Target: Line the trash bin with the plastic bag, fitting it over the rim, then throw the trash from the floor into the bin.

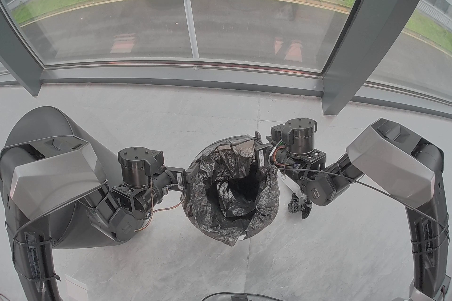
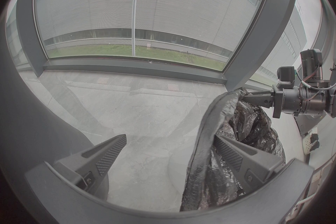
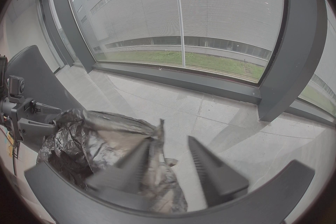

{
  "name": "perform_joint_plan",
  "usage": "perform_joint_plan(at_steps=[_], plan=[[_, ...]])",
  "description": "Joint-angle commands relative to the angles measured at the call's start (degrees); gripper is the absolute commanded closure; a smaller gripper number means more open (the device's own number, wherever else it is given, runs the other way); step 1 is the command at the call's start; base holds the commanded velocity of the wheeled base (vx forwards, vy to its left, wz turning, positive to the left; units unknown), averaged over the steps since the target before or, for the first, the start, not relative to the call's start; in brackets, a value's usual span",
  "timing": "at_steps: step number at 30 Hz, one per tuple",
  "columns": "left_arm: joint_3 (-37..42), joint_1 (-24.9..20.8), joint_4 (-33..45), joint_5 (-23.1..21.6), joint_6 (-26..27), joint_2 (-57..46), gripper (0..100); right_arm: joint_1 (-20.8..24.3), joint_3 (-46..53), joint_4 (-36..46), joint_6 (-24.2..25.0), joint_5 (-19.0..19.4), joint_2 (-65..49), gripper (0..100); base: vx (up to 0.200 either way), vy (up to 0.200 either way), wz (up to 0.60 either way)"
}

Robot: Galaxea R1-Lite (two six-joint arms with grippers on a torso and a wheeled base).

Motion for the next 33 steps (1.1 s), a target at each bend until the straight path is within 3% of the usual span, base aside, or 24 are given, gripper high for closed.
perform_joint_plan(at_steps=[1, 33], plan=[[-0.06, 0.06, -0.01, 0.02, -0.04, 0.24, 0, 0.21, -0.02, -0.38, 0.37, 0.01, -0.13, 0, 0.000, 0.000, 0.00], [-1.64, 3.48, -2.12, 0.02, -1.09, 4.46, 0, -2.78, -1.69, -0.46, 1.34, 0.01, 3.12, 0, 0.000, 0.000, 0.00]])
